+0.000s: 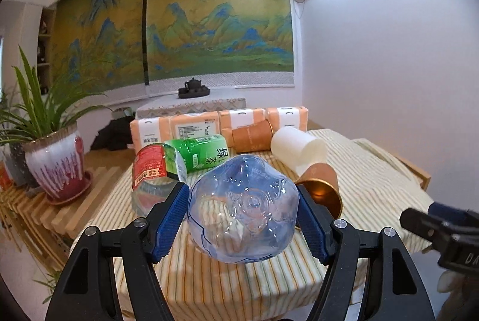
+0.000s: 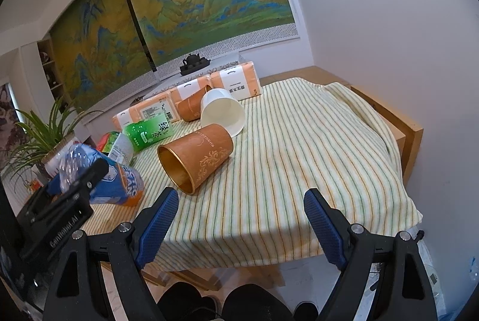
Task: Flip cup upside down
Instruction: 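Rotate the bottle bottom-up with the left tool and lower it onto the table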
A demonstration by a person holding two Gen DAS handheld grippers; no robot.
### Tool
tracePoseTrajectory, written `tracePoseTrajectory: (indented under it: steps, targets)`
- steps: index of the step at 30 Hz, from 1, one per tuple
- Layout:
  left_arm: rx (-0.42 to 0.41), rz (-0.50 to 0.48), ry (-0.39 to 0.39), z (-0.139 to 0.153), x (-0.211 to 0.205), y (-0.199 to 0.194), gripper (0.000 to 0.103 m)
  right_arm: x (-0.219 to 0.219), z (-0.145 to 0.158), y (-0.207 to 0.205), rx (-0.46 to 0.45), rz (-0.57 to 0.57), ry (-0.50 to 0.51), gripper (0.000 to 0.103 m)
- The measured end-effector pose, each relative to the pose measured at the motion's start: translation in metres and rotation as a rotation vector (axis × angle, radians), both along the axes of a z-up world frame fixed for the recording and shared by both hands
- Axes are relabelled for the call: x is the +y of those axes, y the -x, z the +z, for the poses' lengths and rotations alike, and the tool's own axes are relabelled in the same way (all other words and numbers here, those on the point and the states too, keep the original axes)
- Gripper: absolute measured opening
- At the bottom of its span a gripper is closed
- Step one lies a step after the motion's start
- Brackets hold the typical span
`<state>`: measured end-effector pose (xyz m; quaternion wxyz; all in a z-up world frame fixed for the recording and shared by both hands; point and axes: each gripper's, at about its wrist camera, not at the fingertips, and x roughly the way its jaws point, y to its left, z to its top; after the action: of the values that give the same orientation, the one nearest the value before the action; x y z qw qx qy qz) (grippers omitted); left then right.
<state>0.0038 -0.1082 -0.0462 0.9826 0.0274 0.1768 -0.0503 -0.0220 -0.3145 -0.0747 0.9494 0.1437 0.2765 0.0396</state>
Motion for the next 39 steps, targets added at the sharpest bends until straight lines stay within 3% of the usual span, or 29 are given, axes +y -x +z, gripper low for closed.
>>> tracePoseTrajectory:
  steps: [10, 24, 39]
  targets:
    - [0.11, -0.187, 0.184, 0.029, 0.02, -0.022, 0.074, 0.001, 0.0, -0.006, 0.013, -0.015, 0.003, 0.083]
    - [0.192, -0.223, 0.225, 0.017, 0.027, -0.071, 0.073, 0.007, 0.0, -0.01, 0.019, -0.024, 0.005, 0.083]
    - [0.21, -0.22, 0.224, 0.01, 0.033, -0.075, 0.074, 0.017, 0.001, -0.016, 0.023, -0.008, 0.021, 0.083]
